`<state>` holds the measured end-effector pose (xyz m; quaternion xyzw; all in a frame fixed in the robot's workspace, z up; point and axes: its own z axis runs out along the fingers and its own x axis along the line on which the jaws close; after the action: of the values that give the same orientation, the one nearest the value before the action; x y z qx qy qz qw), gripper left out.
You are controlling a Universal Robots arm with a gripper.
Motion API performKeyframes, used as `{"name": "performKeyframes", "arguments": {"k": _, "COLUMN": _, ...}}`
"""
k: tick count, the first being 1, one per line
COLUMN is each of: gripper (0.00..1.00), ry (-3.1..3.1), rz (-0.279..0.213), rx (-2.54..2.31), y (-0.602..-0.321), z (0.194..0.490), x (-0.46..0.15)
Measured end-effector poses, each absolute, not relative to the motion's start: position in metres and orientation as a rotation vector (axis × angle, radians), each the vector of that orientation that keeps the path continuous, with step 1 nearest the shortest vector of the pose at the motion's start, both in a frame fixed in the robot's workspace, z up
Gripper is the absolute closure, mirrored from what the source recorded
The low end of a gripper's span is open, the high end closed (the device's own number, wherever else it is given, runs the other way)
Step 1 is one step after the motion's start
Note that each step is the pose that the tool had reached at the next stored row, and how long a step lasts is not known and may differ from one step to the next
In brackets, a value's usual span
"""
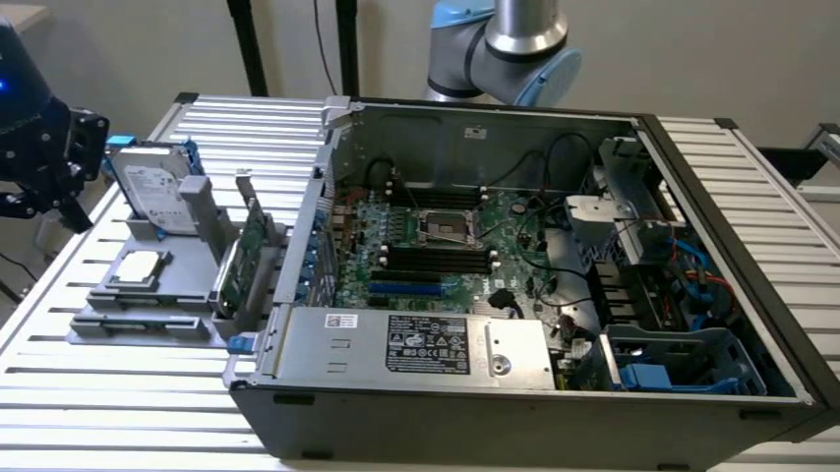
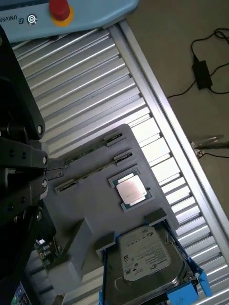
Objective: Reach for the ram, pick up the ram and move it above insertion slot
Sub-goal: 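Pick up the ram and move it above insertion slot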
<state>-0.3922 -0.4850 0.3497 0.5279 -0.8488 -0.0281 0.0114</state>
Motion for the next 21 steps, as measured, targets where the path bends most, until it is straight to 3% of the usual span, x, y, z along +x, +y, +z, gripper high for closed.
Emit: {"name": "performKeyframes", "arguments": {"k": 21, "gripper": 0.89, "ry": -2.322, "rz": -0.047, "rx": 2.13, "y": -0.4849, "z": 0.3402, "x": -0.3923}}
